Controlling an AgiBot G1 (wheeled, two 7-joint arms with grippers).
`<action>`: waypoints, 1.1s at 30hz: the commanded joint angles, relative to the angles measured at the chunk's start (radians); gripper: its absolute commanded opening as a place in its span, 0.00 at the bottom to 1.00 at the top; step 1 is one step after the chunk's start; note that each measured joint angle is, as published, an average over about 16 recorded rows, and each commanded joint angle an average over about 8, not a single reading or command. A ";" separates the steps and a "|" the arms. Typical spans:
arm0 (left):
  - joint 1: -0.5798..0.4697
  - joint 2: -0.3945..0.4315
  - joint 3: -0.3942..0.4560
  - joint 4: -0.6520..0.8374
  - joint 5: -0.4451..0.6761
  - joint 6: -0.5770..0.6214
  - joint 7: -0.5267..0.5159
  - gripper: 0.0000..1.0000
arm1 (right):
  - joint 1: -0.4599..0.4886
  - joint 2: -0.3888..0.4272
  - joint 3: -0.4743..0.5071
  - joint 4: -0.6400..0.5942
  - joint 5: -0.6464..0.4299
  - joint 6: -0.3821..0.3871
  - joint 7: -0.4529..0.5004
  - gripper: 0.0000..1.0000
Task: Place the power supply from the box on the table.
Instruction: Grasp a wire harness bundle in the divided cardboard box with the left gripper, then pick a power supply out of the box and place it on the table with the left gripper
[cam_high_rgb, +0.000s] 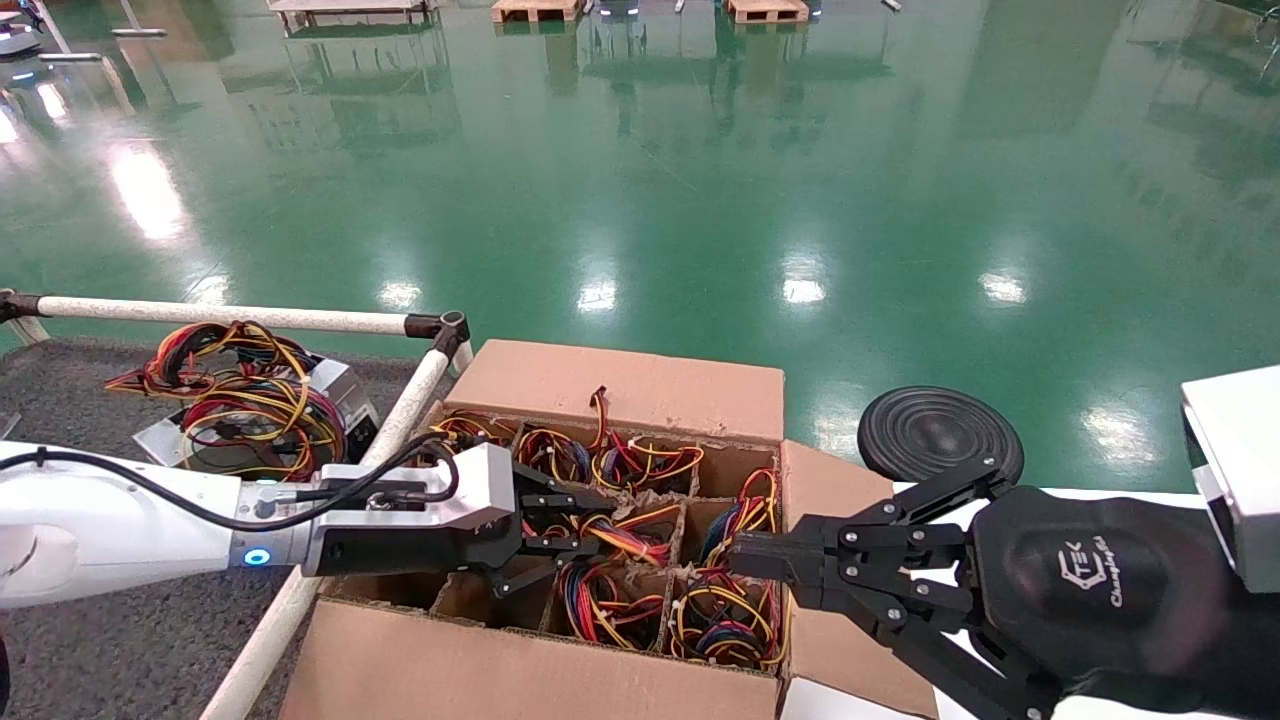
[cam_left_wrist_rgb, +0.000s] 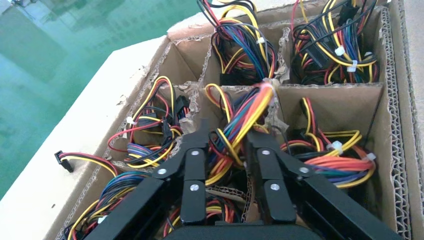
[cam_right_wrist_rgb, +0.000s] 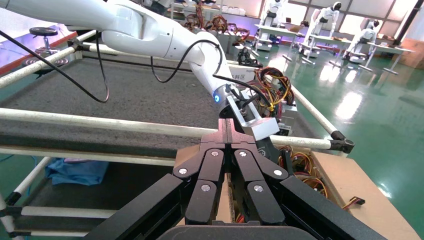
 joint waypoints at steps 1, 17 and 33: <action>0.000 0.002 0.000 0.007 -0.002 0.003 0.004 0.00 | 0.000 0.000 0.000 0.000 0.000 0.000 0.000 0.00; -0.048 -0.012 -0.017 -0.001 -0.033 0.028 0.031 0.00 | 0.000 0.000 0.000 0.000 0.000 0.000 0.000 0.00; -0.172 -0.048 -0.102 -0.083 -0.056 0.060 0.074 0.00 | 0.000 0.000 0.000 0.000 0.000 0.000 0.000 0.00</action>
